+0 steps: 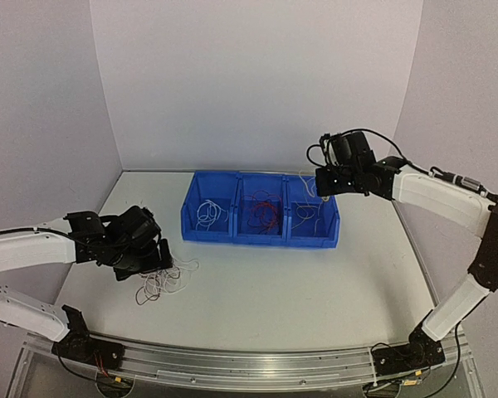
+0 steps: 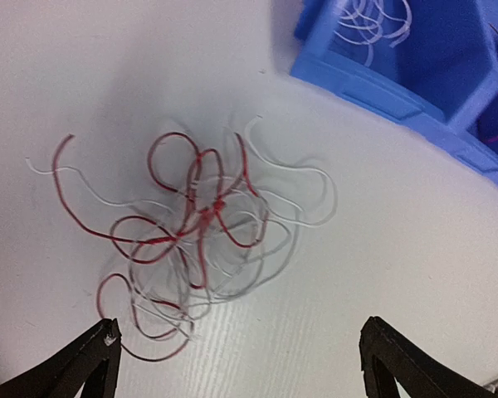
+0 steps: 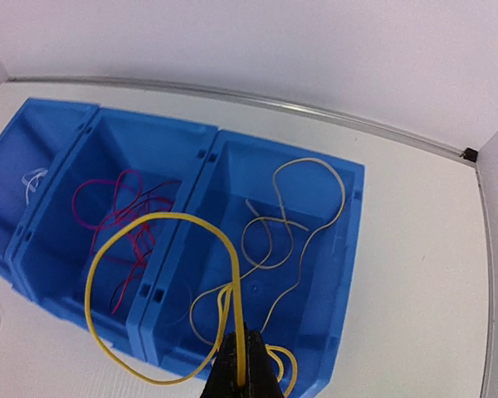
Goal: Untangle the cables
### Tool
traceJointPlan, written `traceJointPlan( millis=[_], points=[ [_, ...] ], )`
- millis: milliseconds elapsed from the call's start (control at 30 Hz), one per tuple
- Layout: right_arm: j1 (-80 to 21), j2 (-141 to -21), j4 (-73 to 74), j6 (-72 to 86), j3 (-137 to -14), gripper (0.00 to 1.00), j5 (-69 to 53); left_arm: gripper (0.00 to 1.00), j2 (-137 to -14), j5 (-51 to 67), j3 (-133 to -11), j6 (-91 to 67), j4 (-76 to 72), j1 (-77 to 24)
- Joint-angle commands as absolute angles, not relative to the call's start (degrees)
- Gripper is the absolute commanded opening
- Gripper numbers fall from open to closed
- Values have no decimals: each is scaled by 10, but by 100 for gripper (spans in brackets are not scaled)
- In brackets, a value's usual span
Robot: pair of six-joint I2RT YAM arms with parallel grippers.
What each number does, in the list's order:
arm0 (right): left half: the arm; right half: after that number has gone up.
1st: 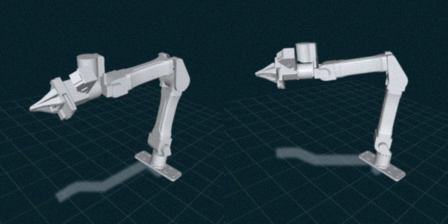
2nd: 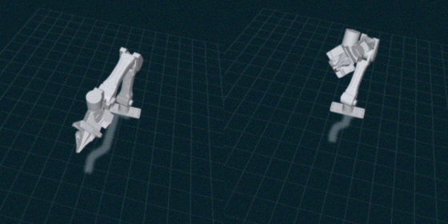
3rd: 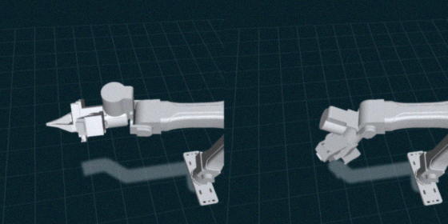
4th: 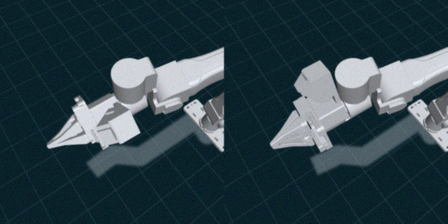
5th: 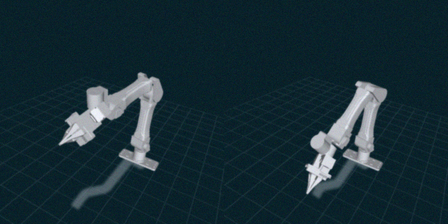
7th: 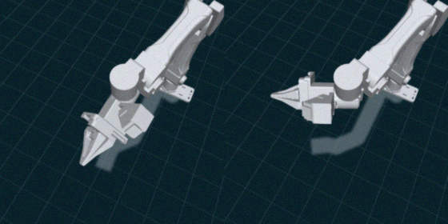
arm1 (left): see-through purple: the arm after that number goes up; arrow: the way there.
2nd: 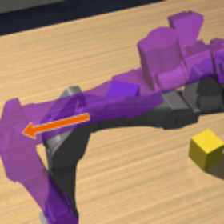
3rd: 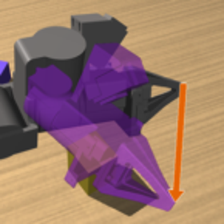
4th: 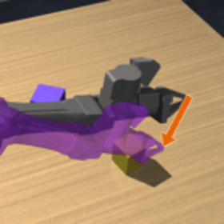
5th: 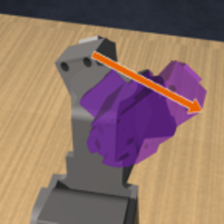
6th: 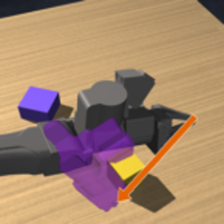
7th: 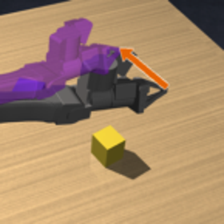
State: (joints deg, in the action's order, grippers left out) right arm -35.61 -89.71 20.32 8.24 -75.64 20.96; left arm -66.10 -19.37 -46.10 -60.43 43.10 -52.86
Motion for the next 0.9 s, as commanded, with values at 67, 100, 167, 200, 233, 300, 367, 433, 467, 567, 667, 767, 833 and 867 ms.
traceJointPlan(
  millis=[67,100,167,200,233,300,367,433,467,567,667,767,833,867],
  points=[
    [-322,-1023,218,135,-880,0,267,100,-649,-181,-441,-602,442,-441],
    [-317,-1045,226,141,-896,0,277,100,-648,-173,-439,-593,429,-438],
    [-310,-1078,244,152,-926,0,288,100,-649,-156,-433,-570,404,-434],
    [-308,-1088,248,158,-936,0,288,100,-652,-147,-430,-560,395,-431],
    [-307,-1097,249,161,-941,0,285,100,-656,-141,-427,-552,386,-429],
    [-306,-1111,252,163,-947,0,277,100,-673,-135,-428,-555,385,-421],
    [-306,-1115,256,167,-949,17,272,100,-693,-132,-431,-553,387,-417],
    [-306,-1110,259,169,-946,42,267,100,-716,-125,-432,-544,377,-415],
    [-306,-1103,260,168,-943,51,259,100,-724,-120,-433,-537,369,-414],
    [-306,-1069,261,163,-925,62,223,96,-752,-103,-435,-519,342,-408],
    [-306,-1025,261,152,-889,66,172,87,-783,-92,-438,-506,325,-399],
    [-306,-968,260,148,-840,69,106,73,-815,-71,-437,-491,306,-388],
    [-306,-929,257,151,-803,72,58,61,-838,-63,-439,-484,297,-385],
    [-306,-912,255,150,-784,73,35,51,-848,-60,-441,-481,294,-385]
  ],
)
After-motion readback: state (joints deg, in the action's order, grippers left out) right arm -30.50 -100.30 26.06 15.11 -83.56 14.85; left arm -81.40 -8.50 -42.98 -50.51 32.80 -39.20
